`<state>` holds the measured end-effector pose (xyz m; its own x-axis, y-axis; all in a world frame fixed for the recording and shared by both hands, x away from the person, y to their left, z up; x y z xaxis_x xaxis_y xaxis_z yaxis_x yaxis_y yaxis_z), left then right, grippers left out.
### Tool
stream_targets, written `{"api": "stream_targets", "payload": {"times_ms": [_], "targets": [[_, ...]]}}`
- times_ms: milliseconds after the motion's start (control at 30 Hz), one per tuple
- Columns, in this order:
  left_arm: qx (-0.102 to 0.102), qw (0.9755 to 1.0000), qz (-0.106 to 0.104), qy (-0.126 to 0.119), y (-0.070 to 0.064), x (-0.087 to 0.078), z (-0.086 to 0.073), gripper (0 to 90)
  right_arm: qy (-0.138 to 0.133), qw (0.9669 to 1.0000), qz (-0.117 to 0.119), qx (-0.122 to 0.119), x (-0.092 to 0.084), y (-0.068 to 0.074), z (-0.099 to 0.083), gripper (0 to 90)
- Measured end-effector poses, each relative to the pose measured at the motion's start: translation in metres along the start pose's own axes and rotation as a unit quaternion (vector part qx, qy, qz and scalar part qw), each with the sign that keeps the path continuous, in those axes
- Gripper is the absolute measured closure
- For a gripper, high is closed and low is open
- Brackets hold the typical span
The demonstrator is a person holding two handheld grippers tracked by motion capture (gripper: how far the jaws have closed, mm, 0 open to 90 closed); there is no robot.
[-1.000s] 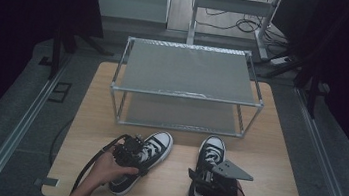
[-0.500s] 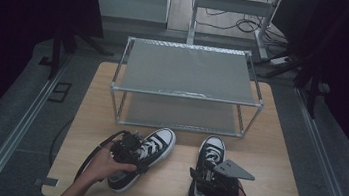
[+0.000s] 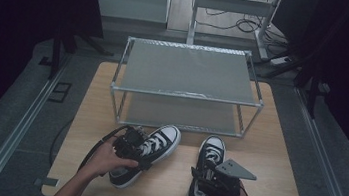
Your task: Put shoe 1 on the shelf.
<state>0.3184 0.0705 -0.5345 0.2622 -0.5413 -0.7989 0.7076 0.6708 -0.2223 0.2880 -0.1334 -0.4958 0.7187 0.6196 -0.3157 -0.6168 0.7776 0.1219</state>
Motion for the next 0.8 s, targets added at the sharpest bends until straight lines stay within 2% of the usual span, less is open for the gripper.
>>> {"api": "stream_targets", "payload": {"times_ms": [200, 400, 800], "targets": [[0.014, 0.9999, -0.009, -0.001, -0.005, -0.004, 0.009, 15.0, -0.001, 1.0, -0.001, 0.001, 0.0, -0.001, 0.0, 42.3], [0.039, 0.9992, -0.009, 0.001, -0.012, -0.006, 0.021, 15.0, -0.003, 1.0, -0.003, 0.001, -0.002, -0.002, 0.002, 42.3], [0.079, 0.9966, -0.026, 0.003, -0.027, -0.011, 0.05, 15.0, -0.008, 0.9999, -0.009, 0.006, -0.006, -0.009, 0.004, 42.3]]}}
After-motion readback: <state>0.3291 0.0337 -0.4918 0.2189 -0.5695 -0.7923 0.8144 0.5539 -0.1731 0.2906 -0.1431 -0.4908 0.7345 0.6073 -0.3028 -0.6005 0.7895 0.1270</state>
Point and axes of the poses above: each handheld gripper's, and its own axes: x roughly forward along the jaws, z roughly out of its top, y roughly to its left, the point moved 10 cm from there along x, roughly forward along the jaws, and after that the axes turned 12 degrees about -y, right-handed, at the moved point
